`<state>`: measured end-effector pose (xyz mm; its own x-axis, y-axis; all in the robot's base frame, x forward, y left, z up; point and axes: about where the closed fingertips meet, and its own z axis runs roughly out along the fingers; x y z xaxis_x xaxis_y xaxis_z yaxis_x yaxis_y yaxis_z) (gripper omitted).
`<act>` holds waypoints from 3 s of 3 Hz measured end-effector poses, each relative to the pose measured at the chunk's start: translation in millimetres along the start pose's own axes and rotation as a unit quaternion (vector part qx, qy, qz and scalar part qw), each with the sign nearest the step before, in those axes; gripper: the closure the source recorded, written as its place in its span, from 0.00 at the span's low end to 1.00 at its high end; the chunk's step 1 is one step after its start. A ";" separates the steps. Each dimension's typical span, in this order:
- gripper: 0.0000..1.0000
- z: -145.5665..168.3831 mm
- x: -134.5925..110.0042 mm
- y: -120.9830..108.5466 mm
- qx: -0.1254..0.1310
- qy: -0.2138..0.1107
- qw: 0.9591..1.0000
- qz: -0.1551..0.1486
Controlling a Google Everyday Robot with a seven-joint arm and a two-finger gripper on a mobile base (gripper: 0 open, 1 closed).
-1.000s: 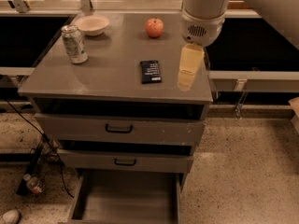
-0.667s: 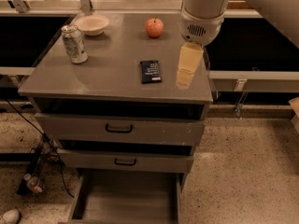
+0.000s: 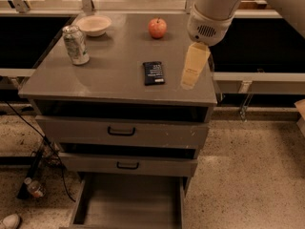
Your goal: Place rxbar blueberry into bottom drawer
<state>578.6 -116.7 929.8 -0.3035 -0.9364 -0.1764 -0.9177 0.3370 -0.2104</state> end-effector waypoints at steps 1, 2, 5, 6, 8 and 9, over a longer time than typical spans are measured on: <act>0.00 8.0 -16.3 -3.2 -0.013 -0.042 0.998 -0.053; 0.00 15.2 -30.0 -4.7 -0.024 -0.069 0.993 -0.093; 0.00 37.6 -99.5 -37.4 -0.013 -0.104 0.987 -0.125; 0.00 38.9 -100.4 -37.2 -0.012 -0.101 0.987 -0.127; 0.00 62.5 -110.6 -35.8 -0.028 -0.081 0.987 -0.137; 0.00 89.4 -118.7 -30.1 -0.057 -0.084 0.984 -0.147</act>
Offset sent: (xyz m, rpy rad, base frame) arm 0.0227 0.0380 -0.0114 0.1327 -0.0174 0.3034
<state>665.2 -7.0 871.1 0.0181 -0.9593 -0.2818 -0.9851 0.0311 -0.1692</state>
